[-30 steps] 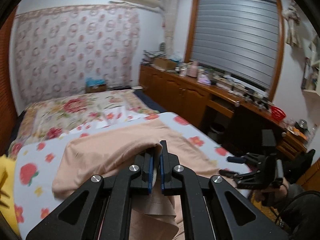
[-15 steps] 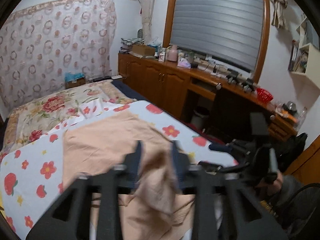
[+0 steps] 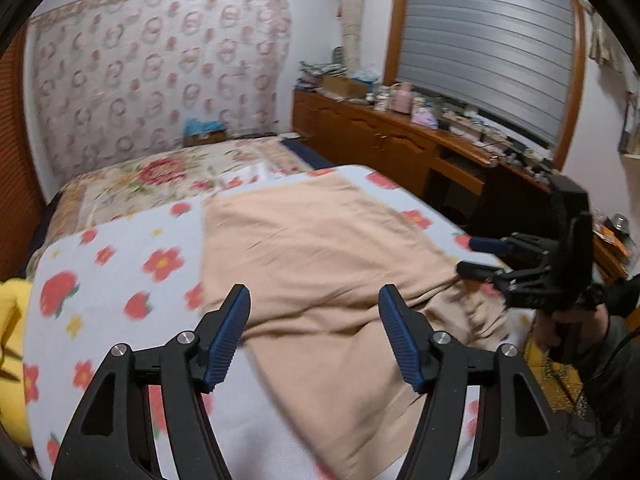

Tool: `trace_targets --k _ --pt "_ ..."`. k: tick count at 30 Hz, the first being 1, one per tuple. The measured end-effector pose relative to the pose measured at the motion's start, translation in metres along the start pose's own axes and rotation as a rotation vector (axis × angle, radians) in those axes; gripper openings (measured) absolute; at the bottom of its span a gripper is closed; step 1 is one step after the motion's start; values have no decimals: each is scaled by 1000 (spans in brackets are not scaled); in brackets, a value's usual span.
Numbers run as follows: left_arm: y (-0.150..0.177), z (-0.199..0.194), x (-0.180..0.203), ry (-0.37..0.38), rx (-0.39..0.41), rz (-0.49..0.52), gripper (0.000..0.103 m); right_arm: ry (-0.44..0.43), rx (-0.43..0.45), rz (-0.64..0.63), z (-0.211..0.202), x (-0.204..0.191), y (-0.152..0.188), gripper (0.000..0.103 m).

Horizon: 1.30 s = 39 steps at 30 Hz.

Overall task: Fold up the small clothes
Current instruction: 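Grasp the shirt's folded end with the right tool and lift it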

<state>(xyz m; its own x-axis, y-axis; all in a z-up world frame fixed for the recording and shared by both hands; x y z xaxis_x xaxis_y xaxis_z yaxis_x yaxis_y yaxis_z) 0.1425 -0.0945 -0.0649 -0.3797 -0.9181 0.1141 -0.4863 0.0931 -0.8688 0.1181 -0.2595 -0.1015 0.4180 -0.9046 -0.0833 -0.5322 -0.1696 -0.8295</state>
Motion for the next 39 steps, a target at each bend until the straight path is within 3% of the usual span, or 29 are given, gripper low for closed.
trace_targets --k 7,12,15,16,19,27,36,39 --pt "20 -2 -30 -80 -13 -22 68 -66 -83 -19 24 -18 10 66" --pt "26 -6 -37 -70 8 -54 74 -98 -132 -46 38 -26 11 66" --pt "26 -7 -38 -72 16 -55 75 -111 -135 -67 38 -29 7 36" --pt "26 -7 -38 -72 16 -55 75 -109 -132 -77 37 -29 6 17" --pt "26 -9 -37 -76 19 -54 75 -114 -102 -108 30 -32 1 10" --pt "23 -14 -35 -82 40 -46 75 -93 32 -104 -15 -24 -33 9" --pt "22 -13 -37 -111 39 -45 75 -42 -90 -97 11 -10 3 9" --pt "22 -12 -39 -115 41 -48 75 -22 -104 -85 13 -6 7 17"
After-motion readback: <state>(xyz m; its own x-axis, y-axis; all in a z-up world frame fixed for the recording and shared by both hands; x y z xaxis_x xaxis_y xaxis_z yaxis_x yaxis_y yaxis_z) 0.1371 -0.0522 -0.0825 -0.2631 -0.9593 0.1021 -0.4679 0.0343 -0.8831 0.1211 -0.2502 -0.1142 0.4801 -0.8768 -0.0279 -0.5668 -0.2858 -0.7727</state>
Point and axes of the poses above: each gripper's, at about its wrist camera, not at the fingertips, and z roughly the way its jaws point, x to its right, y to its underside, the point moved 8 cm from there along z, roughly the way its jaws point, and after that the axes turned 8 degrees about x, right-handed, at the moved point
